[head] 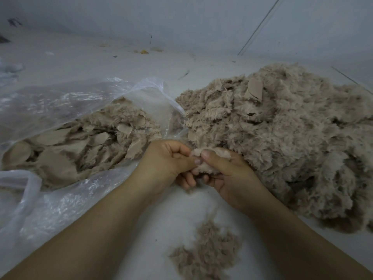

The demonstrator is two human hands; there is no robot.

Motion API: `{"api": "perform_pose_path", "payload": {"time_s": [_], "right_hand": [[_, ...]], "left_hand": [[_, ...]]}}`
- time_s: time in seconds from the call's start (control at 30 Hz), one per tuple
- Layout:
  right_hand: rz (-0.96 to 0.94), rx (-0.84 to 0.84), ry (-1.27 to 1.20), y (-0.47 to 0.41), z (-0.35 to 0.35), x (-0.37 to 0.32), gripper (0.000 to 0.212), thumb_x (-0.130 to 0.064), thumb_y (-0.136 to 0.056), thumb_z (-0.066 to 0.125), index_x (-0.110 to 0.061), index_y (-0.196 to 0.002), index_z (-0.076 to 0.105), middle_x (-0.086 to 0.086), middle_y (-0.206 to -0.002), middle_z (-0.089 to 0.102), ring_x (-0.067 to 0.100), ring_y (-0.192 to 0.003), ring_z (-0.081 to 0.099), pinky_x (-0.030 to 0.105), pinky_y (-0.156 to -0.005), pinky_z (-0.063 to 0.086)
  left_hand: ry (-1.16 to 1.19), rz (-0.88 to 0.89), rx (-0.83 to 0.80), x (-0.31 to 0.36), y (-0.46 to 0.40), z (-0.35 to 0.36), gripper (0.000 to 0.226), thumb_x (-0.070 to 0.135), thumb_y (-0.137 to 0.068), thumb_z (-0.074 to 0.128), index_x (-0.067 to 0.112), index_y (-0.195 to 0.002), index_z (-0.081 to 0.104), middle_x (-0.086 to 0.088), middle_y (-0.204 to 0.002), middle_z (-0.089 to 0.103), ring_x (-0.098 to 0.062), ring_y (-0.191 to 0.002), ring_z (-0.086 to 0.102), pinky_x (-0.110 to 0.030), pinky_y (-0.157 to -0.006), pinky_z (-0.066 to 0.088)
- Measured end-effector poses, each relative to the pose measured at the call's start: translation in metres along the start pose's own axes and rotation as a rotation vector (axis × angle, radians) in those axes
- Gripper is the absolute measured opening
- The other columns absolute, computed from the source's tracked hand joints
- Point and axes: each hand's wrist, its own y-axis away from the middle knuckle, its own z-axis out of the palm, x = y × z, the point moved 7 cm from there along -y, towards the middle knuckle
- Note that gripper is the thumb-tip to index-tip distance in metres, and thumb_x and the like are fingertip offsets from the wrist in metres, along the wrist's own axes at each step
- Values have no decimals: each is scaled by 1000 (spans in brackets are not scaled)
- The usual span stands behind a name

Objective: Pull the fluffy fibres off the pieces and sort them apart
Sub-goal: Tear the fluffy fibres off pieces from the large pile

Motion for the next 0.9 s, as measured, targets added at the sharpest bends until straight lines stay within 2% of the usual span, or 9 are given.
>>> {"api": "perform_pose_path", "payload": {"time_s": [0.13, 0.23, 0.37, 0.47, 0.53, 0.7, 0.77, 0.83, 0.9], "right_hand": [[37, 120, -38, 0, -6, 4, 39, -24, -93, 58, 8, -115, 60, 13, -87, 65, 16, -75, 62, 21, -58, 48], [50, 137, -114, 0, -5, 3, 29, -22, -97, 53, 3, -105, 65, 12, -87, 66, 14, -72, 61, 19, -55, 46], [69, 145, -171, 0, -5, 3, 24, -22, -98, 54, -5, -97, 71, 10, -90, 70, 12, -70, 62, 18, -52, 46], [86, 170, -184, 0, -5, 5, 22, -26, -90, 61, -11, -87, 78, 8, -91, 72, 12, -70, 64, 18, -51, 46], [102, 194, -222, -1, -6, 7, 26, -28, -80, 67, -8, -92, 77, 10, -92, 72, 10, -65, 64, 18, -49, 46], [137, 228, -282, 2, -7, 7, 22, -32, -72, 70, -14, -76, 80, 5, -86, 75, 10, -62, 66, 18, -47, 47], [131, 237, -209, 3, -6, 6, 20, -33, -76, 70, -17, -76, 81, 2, -84, 75, 10, -62, 66, 20, -51, 50], [137, 246, -159, 6, -6, 6, 21, -34, -84, 68, -20, -75, 81, -2, -75, 74, 7, -52, 60, 17, -46, 47], [142, 245, -196, 7, -5, 6, 18, -34, -84, 69, -21, -84, 81, -1, -84, 75, 6, -54, 59, 18, -48, 47]], "left_hand": [[-42, 47, 7, 0, 0, 2, 17, 13, -66, 79, 1, -73, 68, -17, -54, 63, -17, -32, 53, -20, -33, 40], [-14, 93, 51, 5, -1, -4, 9, 3, -77, 74, 3, -73, 66, -14, -54, 63, -17, -34, 53, -20, -35, 40], [-28, 178, 104, 11, 0, -11, 13, -2, -82, 70, 3, -71, 65, -15, -55, 64, -18, -34, 53, -22, -34, 38], [-25, 178, 96, 12, 1, -14, 17, -2, -83, 70, 4, -68, 65, -15, -54, 64, -18, -32, 51, -20, -34, 37], [-10, 179, 58, 15, 1, -15, 15, 2, -80, 72, 5, -66, 66, -17, -55, 64, -19, -31, 50, -21, -34, 37], [-17, 165, -173, 21, 5, -7, 13, 16, -67, 81, 9, -66, 70, -18, -55, 65, -21, -31, 52, -21, -36, 40], [-86, 97, -407, 20, 12, 4, 11, 16, -74, 80, 8, -72, 73, -20, -64, 69, -24, -39, 61, -26, -41, 48], [-255, -24, -733, 11, 28, 20, 12, 17, -84, 74, 6, -82, 77, -17, -78, 74, -27, -54, 69, -32, -52, 56], [-430, -124, -949, -1, 44, 28, 14, 15, -87, 71, 3, -84, 76, -7, -76, 75, -25, -58, 69, -33, -60, 57]]}}
